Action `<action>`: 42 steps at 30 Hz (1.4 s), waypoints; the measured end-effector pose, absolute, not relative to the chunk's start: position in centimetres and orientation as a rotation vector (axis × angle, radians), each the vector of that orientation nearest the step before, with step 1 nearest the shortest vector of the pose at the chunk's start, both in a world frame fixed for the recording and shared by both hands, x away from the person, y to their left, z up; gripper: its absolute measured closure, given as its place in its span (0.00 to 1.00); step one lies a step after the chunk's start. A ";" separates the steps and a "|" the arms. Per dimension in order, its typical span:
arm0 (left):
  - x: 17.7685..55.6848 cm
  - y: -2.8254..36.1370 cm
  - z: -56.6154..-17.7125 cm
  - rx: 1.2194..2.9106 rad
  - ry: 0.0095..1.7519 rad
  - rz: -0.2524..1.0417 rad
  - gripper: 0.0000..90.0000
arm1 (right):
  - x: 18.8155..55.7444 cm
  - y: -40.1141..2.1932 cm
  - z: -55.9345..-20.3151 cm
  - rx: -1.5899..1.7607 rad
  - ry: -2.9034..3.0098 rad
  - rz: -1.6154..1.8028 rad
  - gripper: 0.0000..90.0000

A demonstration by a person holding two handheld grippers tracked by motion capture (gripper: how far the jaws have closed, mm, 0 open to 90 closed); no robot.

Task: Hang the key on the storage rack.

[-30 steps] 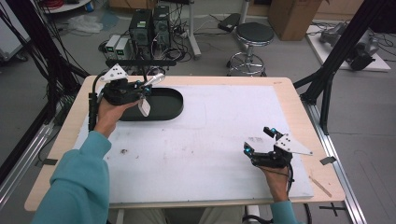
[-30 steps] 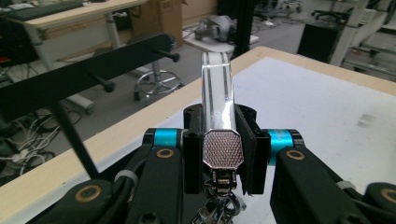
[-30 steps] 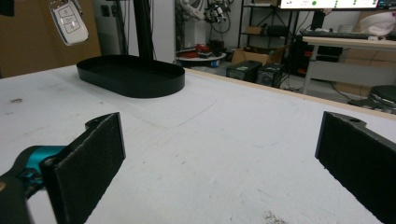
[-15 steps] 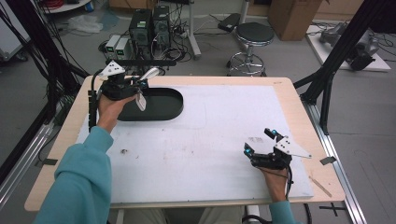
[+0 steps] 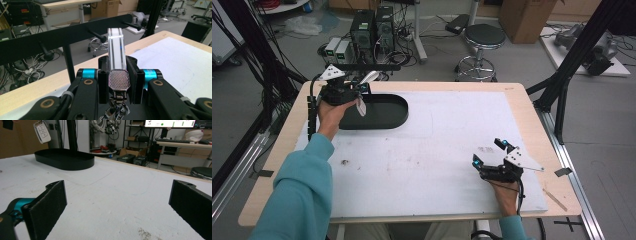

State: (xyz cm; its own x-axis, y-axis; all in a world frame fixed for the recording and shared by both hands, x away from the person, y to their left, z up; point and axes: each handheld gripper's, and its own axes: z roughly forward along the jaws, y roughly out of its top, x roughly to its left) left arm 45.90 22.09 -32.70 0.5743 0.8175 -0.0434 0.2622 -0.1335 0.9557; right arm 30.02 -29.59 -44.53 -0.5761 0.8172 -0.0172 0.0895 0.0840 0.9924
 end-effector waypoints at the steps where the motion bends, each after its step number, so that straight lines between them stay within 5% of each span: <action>1: 46.0 22.1 -32.7 1.690 0.911 0.622 0.82 | 30.0 -29.6 -44.5 0.900 1.761 1.545 0.01; 42: 48.8 22.5 -34.3 1.690 0.972 0.599 0.82 | 30.1 -29.4 -45.0 0.919 1.789 1.524 0.01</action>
